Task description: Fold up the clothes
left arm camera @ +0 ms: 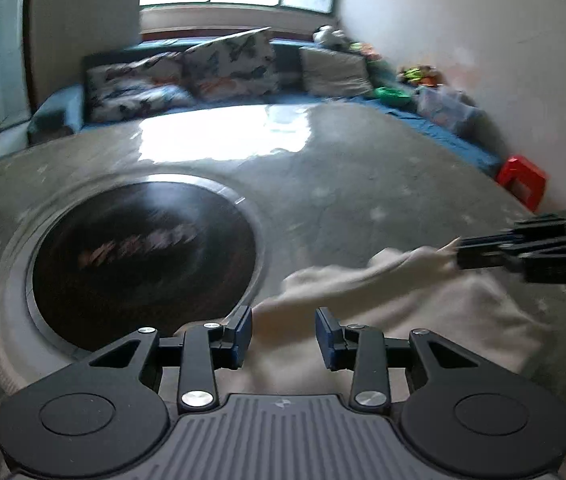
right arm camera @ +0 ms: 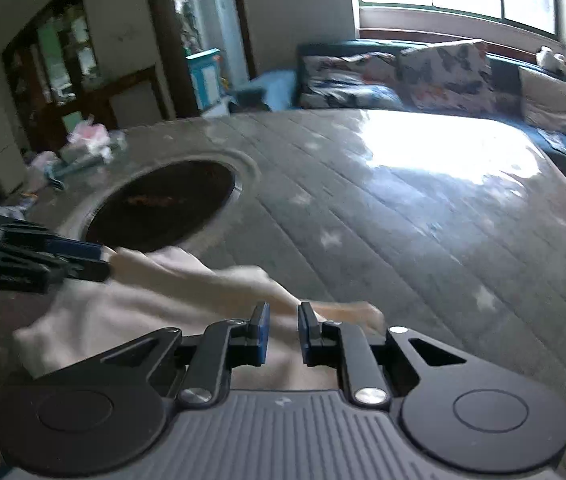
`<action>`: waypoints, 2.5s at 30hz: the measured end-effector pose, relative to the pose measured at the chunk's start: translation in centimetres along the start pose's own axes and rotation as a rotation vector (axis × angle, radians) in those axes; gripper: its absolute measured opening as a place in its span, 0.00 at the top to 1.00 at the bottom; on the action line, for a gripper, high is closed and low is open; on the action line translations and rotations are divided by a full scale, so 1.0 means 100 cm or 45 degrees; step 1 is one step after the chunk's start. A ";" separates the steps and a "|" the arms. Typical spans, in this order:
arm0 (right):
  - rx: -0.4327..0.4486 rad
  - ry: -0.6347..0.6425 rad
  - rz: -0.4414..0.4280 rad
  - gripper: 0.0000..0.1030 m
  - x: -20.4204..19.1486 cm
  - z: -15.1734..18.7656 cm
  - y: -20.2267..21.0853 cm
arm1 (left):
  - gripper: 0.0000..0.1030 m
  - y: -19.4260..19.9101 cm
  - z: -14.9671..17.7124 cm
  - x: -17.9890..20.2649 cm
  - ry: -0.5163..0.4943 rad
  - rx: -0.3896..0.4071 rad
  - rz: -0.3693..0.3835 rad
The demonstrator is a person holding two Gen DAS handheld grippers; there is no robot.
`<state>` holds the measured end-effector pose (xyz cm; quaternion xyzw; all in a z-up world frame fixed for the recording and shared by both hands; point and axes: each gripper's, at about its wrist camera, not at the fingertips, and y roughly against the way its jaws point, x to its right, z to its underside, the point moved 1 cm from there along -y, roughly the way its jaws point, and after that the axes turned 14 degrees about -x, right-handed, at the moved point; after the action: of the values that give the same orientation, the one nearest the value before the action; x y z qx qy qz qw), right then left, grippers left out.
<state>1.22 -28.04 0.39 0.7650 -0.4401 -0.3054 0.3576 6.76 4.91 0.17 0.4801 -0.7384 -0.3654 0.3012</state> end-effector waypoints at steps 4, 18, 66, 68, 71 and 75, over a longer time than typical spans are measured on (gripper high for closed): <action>0.001 0.027 -0.032 0.86 -0.016 -0.019 -0.018 | 0.64 -0.016 -0.014 0.017 -0.066 -0.006 -0.003; -0.033 0.097 0.018 0.86 -0.044 -0.022 -0.047 | 0.60 -0.038 -0.016 0.019 -0.051 -0.026 -0.026; 0.023 0.117 0.059 0.41 -0.060 0.053 0.030 | 0.00 0.044 0.047 -0.002 0.193 0.110 -0.118; 0.030 0.140 0.047 0.40 -0.067 0.052 0.031 | 0.00 0.049 0.052 -0.006 0.213 0.120 -0.138; 0.037 0.197 0.032 0.38 -0.081 0.048 0.031 | 0.00 0.056 0.059 -0.012 0.250 0.141 -0.187; 0.030 0.274 0.013 0.35 -0.102 0.042 0.023 | 0.00 0.066 0.067 -0.022 0.303 0.157 -0.243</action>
<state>-7.44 -20.94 1.47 0.7952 -0.4065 -0.2146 0.3953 -1.04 10.48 1.73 0.6055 -0.6695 -0.2869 0.3207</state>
